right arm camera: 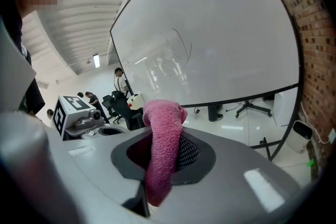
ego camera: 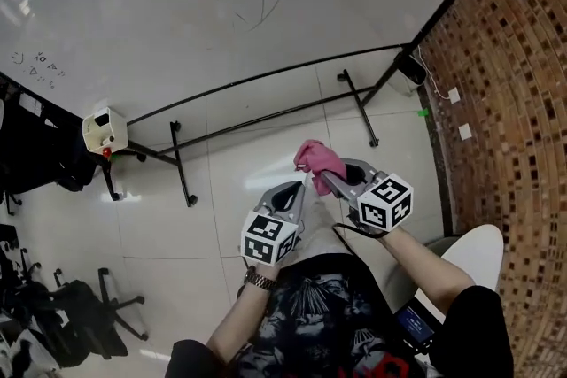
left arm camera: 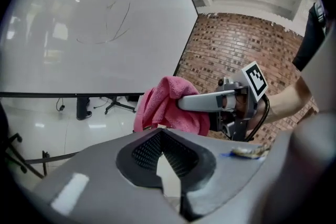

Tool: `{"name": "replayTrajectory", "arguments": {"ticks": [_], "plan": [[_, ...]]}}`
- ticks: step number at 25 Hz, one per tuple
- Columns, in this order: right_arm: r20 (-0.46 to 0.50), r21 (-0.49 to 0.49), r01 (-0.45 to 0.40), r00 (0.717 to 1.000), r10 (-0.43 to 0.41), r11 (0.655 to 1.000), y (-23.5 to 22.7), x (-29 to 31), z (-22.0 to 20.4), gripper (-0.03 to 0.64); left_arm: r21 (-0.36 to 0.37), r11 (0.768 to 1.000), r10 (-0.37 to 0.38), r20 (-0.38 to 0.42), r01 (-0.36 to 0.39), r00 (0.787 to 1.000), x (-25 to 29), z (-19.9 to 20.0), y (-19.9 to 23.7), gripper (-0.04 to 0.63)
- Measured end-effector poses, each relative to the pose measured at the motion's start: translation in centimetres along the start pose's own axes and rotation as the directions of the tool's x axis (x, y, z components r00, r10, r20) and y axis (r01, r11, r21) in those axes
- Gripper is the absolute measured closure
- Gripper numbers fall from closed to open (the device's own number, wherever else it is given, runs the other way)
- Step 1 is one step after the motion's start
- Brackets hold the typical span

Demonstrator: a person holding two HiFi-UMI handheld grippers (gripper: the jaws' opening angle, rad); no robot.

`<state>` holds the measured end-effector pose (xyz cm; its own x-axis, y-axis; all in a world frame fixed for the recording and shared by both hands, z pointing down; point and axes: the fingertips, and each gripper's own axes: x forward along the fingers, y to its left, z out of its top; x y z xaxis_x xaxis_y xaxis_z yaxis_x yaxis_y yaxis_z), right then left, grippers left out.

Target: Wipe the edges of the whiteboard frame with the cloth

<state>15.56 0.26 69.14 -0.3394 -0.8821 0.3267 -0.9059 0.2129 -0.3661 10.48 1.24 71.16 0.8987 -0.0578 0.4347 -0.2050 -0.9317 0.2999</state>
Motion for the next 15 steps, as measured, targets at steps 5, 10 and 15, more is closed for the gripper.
{"name": "replayTrajectory", "arguments": {"ticks": [5,10,15], "plan": [[0.113,-0.093,0.03,0.993,-0.02,0.995,6.4,-5.6,3.2,0.56,0.097,0.995,-0.032,0.118,0.021,0.993,-5.0,4.8,-6.3,0.592],[0.318,-0.167,-0.007,0.946,0.061,0.986,10.9,-9.5,10.8,0.561,0.227,0.974,-0.049,0.299,-0.021,0.953,-9.9,13.9,-11.2,0.592],[0.345,-0.269,-0.07,0.924,0.163,0.961,14.1,-12.3,14.9,0.561,0.236,0.971,-0.05,0.331,-0.032,0.942,-11.4,16.9,-14.3,0.592]]}}
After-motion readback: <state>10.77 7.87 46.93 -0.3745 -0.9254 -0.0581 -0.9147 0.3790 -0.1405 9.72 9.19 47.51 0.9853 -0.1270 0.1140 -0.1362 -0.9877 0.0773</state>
